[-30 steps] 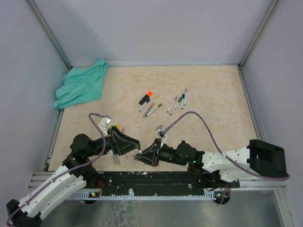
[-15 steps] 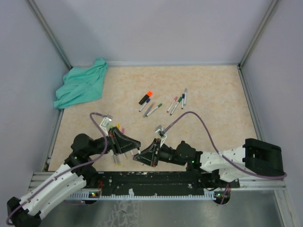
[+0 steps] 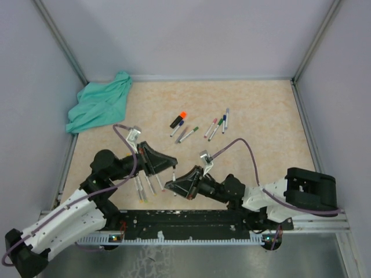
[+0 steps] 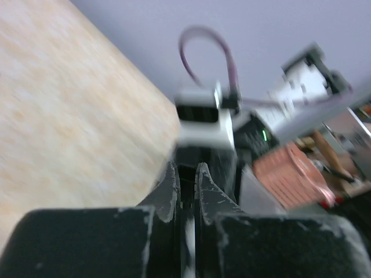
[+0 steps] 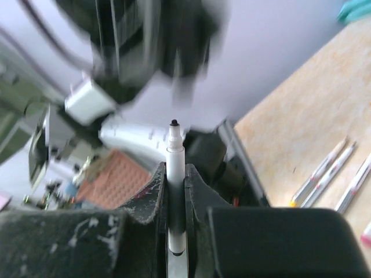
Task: Open the pen caps
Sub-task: Open the pen cap from the pen, then place the pen at the center of the board.
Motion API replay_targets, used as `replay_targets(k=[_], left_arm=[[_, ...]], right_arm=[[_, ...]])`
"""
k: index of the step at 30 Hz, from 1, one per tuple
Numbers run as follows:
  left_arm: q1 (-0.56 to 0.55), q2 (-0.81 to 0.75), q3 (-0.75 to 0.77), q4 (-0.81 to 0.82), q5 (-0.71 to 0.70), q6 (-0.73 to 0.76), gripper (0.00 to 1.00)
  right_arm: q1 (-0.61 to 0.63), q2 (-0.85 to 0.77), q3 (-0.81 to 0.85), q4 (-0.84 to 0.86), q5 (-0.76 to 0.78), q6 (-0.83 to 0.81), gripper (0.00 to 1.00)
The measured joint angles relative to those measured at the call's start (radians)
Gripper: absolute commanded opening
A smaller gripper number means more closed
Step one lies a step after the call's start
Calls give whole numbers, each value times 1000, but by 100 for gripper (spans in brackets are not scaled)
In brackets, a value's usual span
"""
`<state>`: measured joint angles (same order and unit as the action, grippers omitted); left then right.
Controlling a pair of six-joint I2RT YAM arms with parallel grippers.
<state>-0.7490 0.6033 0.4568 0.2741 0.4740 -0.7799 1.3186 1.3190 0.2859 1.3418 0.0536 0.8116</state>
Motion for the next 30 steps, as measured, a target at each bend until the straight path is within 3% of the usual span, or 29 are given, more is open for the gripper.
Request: replay_targets(k=[5, 11, 15, 20, 30], left_arm=[[82, 107, 158, 51, -128, 37, 0], [129, 105, 185, 74, -167, 67, 0], [141, 101, 227, -66, -195, 167, 0], [145, 93, 301, -291, -264, 349, 0], [150, 62, 237, -528, -497, 569, 0]], right_arm=[[35, 16, -65, 3, -81, 14, 0], [37, 10, -67, -46, -89, 15, 0], [51, -35, 14, -359, 17, -24, 0], [72, -26, 233, -789, 235, -74, 0], [70, 353, 636, -1244, 523, -102, 0]])
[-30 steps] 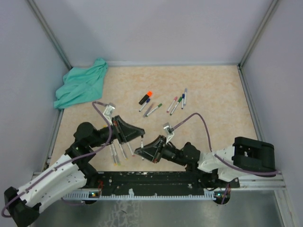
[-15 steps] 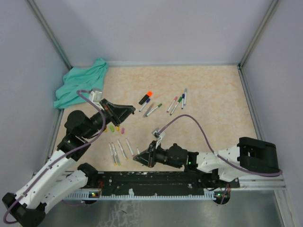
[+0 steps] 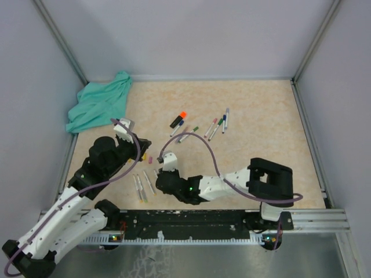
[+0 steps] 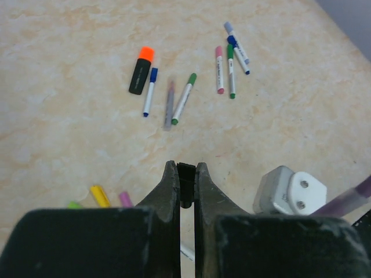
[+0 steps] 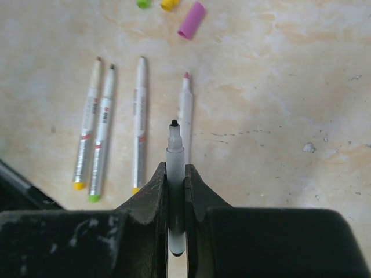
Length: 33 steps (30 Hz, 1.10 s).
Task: Open the pen caps
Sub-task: Place the pen at the center of the board.
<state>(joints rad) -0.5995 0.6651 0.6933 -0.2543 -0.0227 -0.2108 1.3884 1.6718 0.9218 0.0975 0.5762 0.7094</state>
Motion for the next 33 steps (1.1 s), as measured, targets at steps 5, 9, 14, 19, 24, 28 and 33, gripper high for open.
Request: replay_targets(k=[5, 9, 14, 19, 24, 28, 33], left_arm=[[0, -26, -2, -41, -69, 27, 0], [0, -50, -2, -43, -94, 33, 0], [3, -55, -2, -43, -96, 37, 0], [11, -53, -2, -45, -91, 41, 0], [13, -55, -2, -45, -84, 45, 0], [13, -55, -2, -45, -75, 47, 0], [15, -55, -2, -45, -65, 48, 0]], right_arm=[[-51, 80, -10, -14, -45, -13, 0], [-119, 76, -107, 84, -113, -48, 0], [-128, 77, -106, 113, -165, -94, 2], [-128, 134, -44, 115, -198, -115, 7], [-128, 140, -37, 116, -203, -115, 13], [-128, 145, -33, 120, -204, -114, 18], [-128, 156, -18, 121, -204, -111, 24]])
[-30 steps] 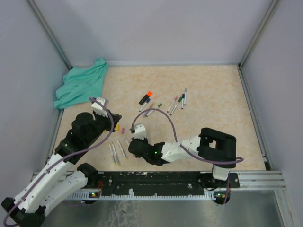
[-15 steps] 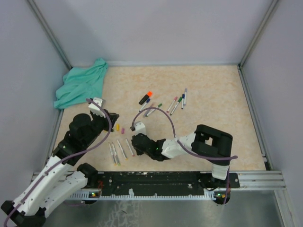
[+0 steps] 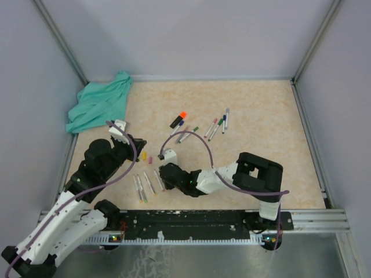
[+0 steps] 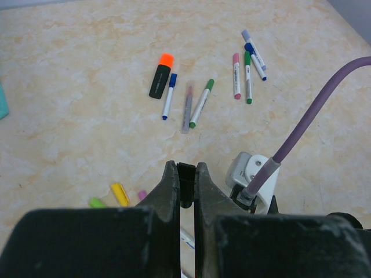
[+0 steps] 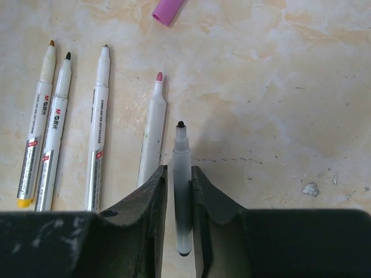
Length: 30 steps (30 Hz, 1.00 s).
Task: Open the pen caps
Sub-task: Place the pen at the center of the board, then place the pen cap at the center of the board.
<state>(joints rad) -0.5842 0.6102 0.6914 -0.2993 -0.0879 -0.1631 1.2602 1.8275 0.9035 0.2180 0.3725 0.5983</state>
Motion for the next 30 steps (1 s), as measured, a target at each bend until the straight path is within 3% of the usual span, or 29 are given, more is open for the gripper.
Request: replay_targets(k=[15, 30], left_arm=[[5, 4, 0, 0, 13, 1, 0], [8, 51, 0, 0, 34, 5, 0]], right_arm=[[0, -1, -7, 15, 0, 7, 27], [16, -187, -265, 222, 21, -36, 32]])
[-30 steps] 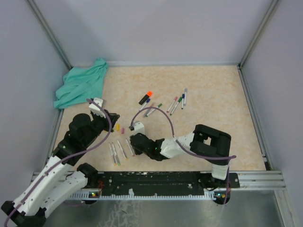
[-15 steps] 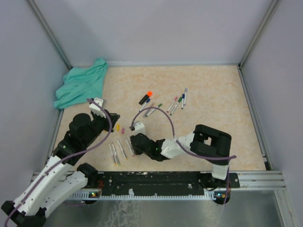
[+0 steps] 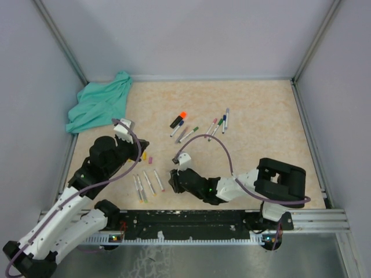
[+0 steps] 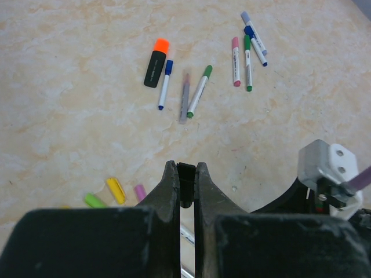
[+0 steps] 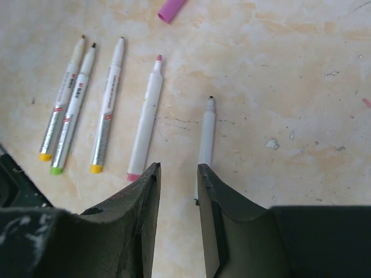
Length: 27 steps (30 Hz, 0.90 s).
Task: Open the pen caps
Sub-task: Place the pen cap at the center of the board.
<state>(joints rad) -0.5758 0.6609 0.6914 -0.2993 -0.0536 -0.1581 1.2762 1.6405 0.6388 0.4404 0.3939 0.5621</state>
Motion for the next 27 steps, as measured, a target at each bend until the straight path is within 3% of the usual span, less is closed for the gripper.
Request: replay_targets(k=[16, 27], left_arm=[[0, 157, -6, 2, 80, 3, 0], [0, 381, -6, -19, 106, 6, 0]], right_arm=[[95, -169, -174, 220, 67, -45, 33], [154, -215, -194, 178, 186, -15, 33]])
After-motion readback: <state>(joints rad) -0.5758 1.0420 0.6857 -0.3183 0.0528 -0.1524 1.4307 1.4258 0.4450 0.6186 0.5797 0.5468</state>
